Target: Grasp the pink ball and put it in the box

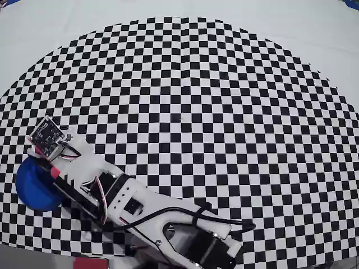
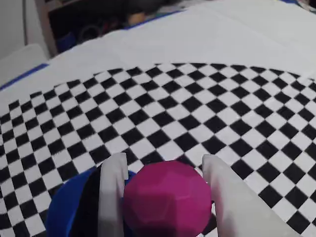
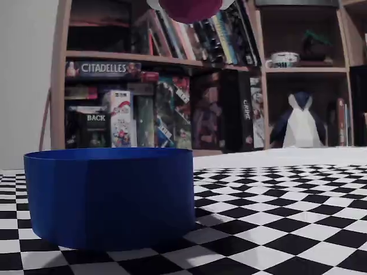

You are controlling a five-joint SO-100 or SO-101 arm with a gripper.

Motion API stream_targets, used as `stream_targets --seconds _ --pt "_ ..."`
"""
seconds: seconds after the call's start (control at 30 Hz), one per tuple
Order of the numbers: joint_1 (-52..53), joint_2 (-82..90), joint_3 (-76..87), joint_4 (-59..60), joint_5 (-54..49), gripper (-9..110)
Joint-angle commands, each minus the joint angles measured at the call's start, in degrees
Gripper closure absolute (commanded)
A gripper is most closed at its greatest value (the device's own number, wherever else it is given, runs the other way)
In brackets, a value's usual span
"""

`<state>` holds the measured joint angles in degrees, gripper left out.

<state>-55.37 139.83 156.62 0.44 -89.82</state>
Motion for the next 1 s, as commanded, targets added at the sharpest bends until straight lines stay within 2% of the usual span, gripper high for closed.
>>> stream_targets --seconds 0.0,0.97 --pt "-1.4 -0.5 -0.2 0.1 0.1 101" --pt "-7.5 -12.0 -0.8 -5.1 0.0 101"
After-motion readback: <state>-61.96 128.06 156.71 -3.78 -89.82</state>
